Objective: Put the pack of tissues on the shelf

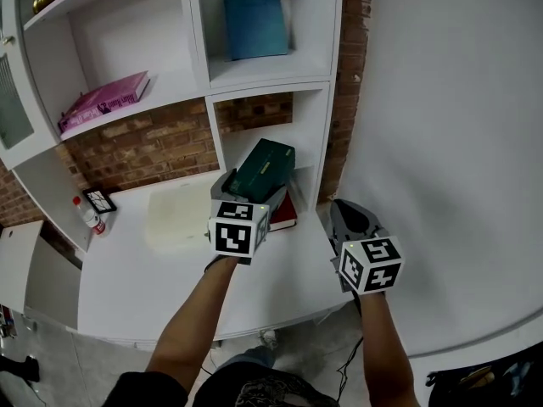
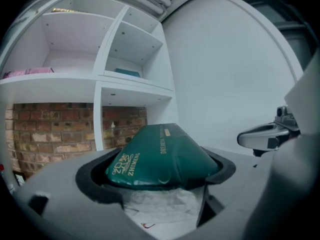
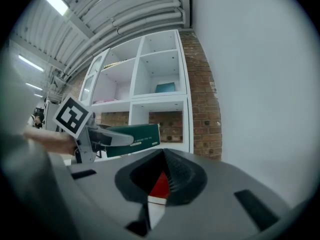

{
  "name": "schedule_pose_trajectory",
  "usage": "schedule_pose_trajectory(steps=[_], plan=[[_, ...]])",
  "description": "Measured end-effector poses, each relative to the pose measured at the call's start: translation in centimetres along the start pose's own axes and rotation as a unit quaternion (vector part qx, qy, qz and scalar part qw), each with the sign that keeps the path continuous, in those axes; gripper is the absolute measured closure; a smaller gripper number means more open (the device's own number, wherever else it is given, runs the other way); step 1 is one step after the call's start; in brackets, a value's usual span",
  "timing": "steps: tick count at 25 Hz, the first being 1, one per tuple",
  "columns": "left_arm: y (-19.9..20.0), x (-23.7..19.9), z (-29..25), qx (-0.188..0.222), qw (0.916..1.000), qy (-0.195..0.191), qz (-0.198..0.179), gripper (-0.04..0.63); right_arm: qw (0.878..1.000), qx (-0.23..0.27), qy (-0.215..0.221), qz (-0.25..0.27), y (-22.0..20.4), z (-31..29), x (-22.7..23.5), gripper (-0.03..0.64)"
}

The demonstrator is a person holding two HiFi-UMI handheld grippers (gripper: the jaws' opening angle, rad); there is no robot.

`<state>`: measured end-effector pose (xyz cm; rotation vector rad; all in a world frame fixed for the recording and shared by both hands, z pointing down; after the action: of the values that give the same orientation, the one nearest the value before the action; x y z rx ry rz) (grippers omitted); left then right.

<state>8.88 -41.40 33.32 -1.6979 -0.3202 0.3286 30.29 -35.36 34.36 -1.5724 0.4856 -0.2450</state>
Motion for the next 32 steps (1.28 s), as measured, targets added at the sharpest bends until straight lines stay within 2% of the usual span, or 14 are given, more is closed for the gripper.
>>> schedule_pose_trajectory(steps=[9,16,21,26,32], plan=[[2.1,-2.1,-6.3,0.010,0.9999,0.002,-0.013,0.124,0.999,0.005,0.022,0.028,1.7,-6.1,0.6,0.612],[2.0,-3.8,-10.5,-0.005,0.9998,0.013,-0.015,0.123,0.999,0.007,0.034,0.029,2.1,-9.4,1.2,0.612],[2.3,-4.4,-13.2,-0.019,0.9997,0.012,-0.003,0.123,0.999,0.002,0.037,0.033,2.0,-11.0,1.7,0.612],[1.9,-5.7,-15.9,-0.029,0.9991,0.028,0.015,0.121,0.999,-0.003,0.035,0.031,1.5,-11.8,2.6,0.612],[1.2,-6.3,-18.5,-0.045,0.9983,0.036,0.009,0.121,0.999,-0.014,0.027,0.026,0.4,-12.4,3.9,0.612]])
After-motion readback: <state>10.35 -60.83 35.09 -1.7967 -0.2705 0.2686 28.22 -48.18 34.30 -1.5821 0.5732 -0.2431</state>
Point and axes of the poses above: the fingertips, and each gripper's own axes: z backward along the fingers, x to its right, y out of its top, the point moved 7 cm from there along z, backward along the fingers, and after that the axes turned 7 degrees about z, right-handed, at the moved point
